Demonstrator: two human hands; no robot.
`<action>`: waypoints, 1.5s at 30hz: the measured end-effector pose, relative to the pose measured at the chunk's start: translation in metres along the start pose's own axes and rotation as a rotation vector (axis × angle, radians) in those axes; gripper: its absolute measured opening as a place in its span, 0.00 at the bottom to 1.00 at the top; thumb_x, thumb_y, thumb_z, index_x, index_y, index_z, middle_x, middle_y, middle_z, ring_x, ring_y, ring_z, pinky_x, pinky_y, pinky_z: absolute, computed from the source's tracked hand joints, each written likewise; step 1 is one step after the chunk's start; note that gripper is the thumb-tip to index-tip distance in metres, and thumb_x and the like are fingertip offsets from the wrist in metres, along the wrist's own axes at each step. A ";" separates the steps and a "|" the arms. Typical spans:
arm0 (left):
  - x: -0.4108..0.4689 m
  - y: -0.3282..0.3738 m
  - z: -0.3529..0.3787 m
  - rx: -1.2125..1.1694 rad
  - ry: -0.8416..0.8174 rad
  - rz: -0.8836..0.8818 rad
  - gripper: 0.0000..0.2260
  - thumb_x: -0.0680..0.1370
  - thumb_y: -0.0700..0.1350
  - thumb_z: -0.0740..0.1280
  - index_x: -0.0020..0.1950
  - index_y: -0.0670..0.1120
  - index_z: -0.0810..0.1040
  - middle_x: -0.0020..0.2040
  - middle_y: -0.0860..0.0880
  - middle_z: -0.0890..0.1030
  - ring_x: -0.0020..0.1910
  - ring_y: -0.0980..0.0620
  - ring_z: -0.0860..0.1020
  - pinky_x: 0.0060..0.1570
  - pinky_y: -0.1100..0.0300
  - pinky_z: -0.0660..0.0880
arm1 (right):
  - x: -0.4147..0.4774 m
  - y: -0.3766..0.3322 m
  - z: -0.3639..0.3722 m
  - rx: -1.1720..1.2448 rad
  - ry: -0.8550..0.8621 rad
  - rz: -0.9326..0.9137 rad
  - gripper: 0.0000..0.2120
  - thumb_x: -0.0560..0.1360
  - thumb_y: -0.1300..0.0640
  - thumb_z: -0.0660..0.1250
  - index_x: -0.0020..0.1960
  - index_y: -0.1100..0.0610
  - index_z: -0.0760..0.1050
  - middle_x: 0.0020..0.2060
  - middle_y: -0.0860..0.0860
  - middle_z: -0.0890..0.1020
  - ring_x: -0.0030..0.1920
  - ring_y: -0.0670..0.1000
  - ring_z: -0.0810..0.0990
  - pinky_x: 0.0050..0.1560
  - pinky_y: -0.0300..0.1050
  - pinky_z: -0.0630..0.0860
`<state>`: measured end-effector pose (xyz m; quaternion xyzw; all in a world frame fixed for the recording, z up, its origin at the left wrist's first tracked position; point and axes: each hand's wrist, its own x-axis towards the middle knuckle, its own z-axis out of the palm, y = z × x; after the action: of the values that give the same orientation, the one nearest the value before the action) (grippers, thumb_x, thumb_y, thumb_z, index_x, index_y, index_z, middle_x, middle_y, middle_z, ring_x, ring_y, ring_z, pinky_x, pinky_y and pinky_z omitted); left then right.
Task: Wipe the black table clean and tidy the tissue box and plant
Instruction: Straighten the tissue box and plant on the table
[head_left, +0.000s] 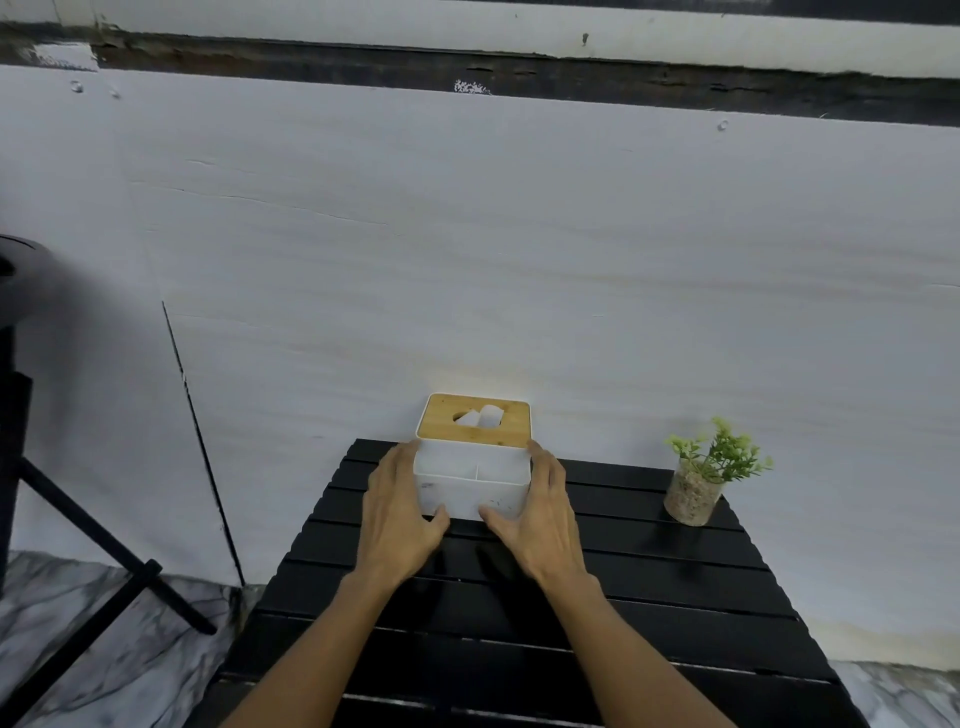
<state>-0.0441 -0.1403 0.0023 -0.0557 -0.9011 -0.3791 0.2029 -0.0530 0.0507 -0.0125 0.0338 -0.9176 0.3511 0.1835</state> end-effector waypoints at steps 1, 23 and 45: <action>-0.009 0.004 0.003 0.063 0.052 0.008 0.32 0.69 0.46 0.73 0.71 0.50 0.64 0.68 0.50 0.68 0.65 0.49 0.67 0.62 0.53 0.68 | -0.005 0.002 -0.005 -0.005 0.017 0.006 0.46 0.70 0.37 0.72 0.78 0.47 0.51 0.75 0.50 0.62 0.69 0.55 0.70 0.59 0.58 0.79; -0.068 0.039 0.073 0.282 -0.095 0.121 0.14 0.74 0.55 0.59 0.54 0.50 0.76 0.55 0.51 0.75 0.55 0.50 0.71 0.58 0.52 0.69 | -0.026 0.128 -0.131 0.025 0.292 0.531 0.27 0.70 0.48 0.77 0.61 0.57 0.68 0.57 0.56 0.74 0.59 0.60 0.74 0.52 0.53 0.74; -0.071 0.032 0.079 0.264 -0.059 0.153 0.11 0.76 0.51 0.65 0.57 0.50 0.77 0.58 0.52 0.74 0.58 0.51 0.69 0.57 0.54 0.70 | 0.022 0.122 -0.098 0.170 0.383 0.476 0.32 0.64 0.48 0.79 0.62 0.59 0.72 0.55 0.56 0.80 0.57 0.60 0.79 0.54 0.55 0.79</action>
<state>0.0031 -0.0584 -0.0555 -0.1081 -0.9418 -0.2391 0.2099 -0.0660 0.2083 -0.0141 -0.2335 -0.8157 0.4598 0.2621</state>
